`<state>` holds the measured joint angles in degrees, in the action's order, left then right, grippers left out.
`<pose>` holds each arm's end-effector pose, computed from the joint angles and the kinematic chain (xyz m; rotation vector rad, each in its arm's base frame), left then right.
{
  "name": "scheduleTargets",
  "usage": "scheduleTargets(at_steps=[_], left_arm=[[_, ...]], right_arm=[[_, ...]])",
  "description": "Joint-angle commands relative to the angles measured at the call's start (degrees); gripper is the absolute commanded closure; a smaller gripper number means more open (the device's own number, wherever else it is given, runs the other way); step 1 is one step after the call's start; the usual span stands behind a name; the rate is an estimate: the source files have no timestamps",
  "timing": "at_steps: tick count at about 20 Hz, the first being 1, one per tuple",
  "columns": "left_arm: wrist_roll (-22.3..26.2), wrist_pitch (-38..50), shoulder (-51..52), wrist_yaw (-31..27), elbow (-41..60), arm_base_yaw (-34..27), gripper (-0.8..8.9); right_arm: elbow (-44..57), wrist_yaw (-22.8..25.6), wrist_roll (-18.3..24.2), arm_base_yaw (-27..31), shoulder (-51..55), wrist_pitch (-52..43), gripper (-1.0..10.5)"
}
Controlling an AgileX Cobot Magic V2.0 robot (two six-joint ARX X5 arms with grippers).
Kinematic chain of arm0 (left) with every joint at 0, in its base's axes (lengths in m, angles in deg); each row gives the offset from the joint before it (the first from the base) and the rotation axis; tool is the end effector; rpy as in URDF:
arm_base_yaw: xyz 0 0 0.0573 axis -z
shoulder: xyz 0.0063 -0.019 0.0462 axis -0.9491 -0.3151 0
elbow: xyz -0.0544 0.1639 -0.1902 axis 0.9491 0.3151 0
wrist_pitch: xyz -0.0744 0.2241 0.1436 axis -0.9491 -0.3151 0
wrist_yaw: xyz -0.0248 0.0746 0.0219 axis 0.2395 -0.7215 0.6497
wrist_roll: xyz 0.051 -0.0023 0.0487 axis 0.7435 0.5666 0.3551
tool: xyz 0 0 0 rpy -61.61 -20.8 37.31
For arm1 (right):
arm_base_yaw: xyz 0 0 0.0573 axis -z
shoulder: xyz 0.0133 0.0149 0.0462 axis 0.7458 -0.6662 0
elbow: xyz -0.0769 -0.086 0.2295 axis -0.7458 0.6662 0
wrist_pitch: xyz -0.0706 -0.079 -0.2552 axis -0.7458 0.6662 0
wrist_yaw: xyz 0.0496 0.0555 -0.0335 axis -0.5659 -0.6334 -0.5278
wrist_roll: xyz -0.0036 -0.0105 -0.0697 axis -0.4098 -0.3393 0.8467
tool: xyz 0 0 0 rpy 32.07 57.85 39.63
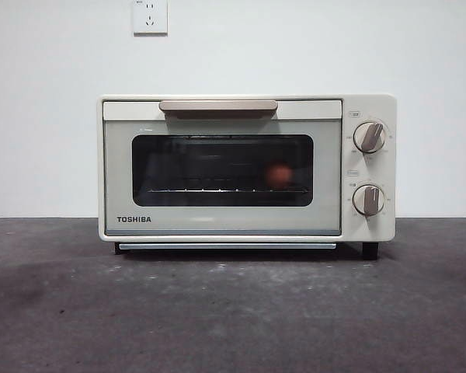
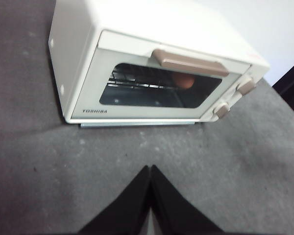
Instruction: Eggoven
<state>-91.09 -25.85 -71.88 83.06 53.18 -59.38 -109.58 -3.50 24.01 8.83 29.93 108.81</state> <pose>0.1419 -0.0505 0.2781 -0.3406 0.4502 -0.5092 0.1241 0.1007 0.3141 0.0849 0.5408 0.5885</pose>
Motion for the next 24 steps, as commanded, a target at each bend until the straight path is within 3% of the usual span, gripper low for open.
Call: scheduleTargets(at_steps=[1,9,22,24], left_arm=[[1.55,-0.35,0.35,-0.13,-0.85,0.20,8.06],[1.53,-0.20,0.48,-0.13,-0.85,0.20,8.06],[1.55,-0.17,0.46,-0.13,-0.85,0.20,8.06],[6.01,1.53,0.48,-0.39,-0.83,0.09,8.06]], right_arm=[[0.74,-0.17,1.16,-0.83,-0.20,-2.58,9.4],[0.87,2.38,1.07,-0.98,-0.17,-3.32,9.4],[0.87,2.60,1.07,-0.96,1.77,-3.37,9.4],[0.87,2.62,1.07,-0.96,1.77,-3.37,9.4]])
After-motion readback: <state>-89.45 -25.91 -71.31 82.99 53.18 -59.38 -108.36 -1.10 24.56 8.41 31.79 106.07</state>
